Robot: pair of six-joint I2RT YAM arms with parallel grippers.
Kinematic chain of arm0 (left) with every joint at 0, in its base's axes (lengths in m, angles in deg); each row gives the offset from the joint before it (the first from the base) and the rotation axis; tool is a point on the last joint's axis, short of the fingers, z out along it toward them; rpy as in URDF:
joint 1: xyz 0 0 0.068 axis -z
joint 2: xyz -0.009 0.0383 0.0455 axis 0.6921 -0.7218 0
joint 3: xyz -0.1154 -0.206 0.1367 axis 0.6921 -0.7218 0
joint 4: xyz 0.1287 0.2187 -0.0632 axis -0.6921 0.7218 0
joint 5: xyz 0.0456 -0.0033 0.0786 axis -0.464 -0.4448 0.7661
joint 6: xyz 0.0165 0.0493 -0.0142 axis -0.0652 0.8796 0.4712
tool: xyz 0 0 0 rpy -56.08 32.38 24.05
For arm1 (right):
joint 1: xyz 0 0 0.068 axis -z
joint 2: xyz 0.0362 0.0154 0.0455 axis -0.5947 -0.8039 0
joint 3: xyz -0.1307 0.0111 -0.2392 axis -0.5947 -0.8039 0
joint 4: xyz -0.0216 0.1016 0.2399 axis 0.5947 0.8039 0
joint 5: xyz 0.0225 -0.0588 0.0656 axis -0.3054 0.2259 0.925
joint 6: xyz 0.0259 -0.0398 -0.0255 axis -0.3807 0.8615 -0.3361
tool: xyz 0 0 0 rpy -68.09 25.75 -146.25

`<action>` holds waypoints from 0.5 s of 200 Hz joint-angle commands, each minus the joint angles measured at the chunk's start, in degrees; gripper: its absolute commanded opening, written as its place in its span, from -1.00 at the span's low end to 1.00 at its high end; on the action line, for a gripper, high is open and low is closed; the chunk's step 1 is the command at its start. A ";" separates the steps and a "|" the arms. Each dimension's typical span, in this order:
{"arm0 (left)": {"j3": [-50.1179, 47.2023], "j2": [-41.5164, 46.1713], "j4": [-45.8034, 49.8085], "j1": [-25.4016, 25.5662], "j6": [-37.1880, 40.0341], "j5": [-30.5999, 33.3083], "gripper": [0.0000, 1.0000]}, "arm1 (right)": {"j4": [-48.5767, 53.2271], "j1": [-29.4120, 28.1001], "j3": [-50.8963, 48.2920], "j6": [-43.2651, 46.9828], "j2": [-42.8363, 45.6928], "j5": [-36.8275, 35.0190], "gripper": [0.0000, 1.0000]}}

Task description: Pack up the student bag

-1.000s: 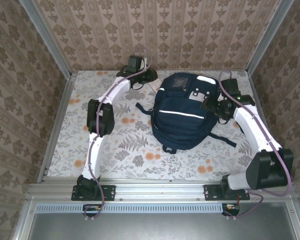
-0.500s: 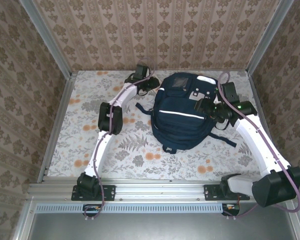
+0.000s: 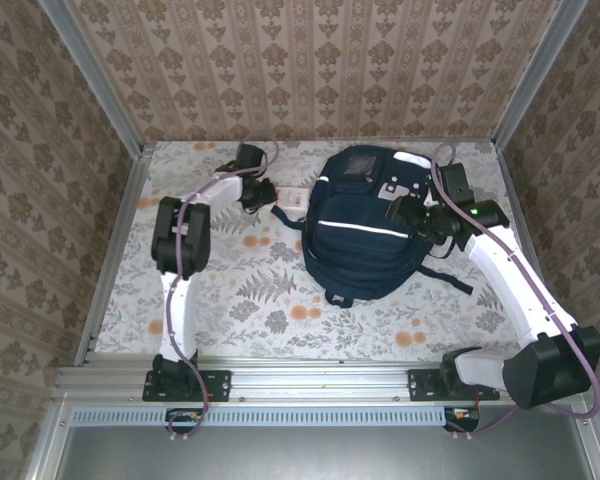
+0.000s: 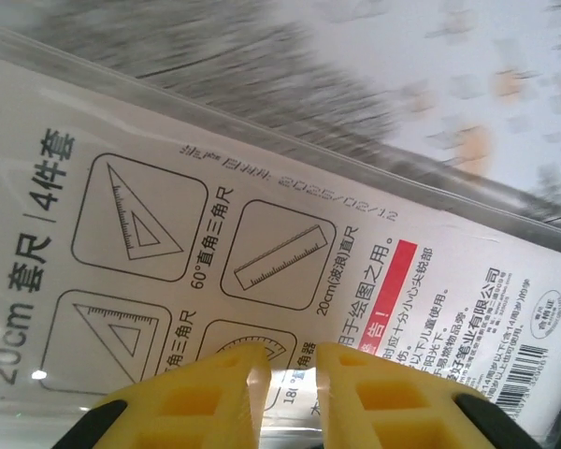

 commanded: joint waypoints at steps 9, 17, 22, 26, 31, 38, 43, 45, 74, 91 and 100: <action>-15.05 7.73 8.54 -4.29 2.03 7.11 -0.51 | -2.55 -1.35 -0.52 -0.15 -1.56 1.50 0.55; -18.76 10.29 8.37 -4.48 1.85 6.79 -0.50 | -2.96 -1.59 -0.59 -0.15 -1.95 1.62 0.55; -20.95 12.20 8.35 -4.48 1.51 6.88 -0.50 | -3.20 -1.67 -0.59 -0.16 -2.23 1.73 0.55; -22.58 13.53 8.49 -4.48 1.07 6.93 -0.50 | -3.47 -1.83 -0.68 -0.18 -2.36 1.83 0.55; -24.68 15.04 8.47 -4.48 0.39 6.74 -0.50 | -3.78 -1.92 -0.68 -0.16 -2.54 2.00 0.55; -27.60 17.58 8.20 -4.43 -1.10 5.83 -0.47 | -4.13 -2.20 -0.66 -0.15 -2.78 2.26 0.54; -29.60 19.24 7.63 -4.35 -2.17 4.46 -0.44 | -4.35 -2.41 -0.68 -0.12 -2.89 2.29 0.55; -30.24 19.64 7.26 -4.30 -2.55 3.66 -0.44 | -4.43 -2.53 -0.64 -0.10 -2.96 2.28 0.55; -37.98 28.60 3.29 0.79 -8.78 -4.58 -0.30 | -5.51 -3.69 -0.94 0.41 -3.95 2.67 0.55; -36.81 32.07 3.98 4.17 -9.14 -5.59 -0.19 | -6.16 -4.06 -1.32 0.46 -4.34 3.05 0.55; -35.24 33.20 4.67 4.72 -7.82 -6.22 -0.10 | -6.65 -4.22 -1.59 0.42 -4.37 3.28 0.55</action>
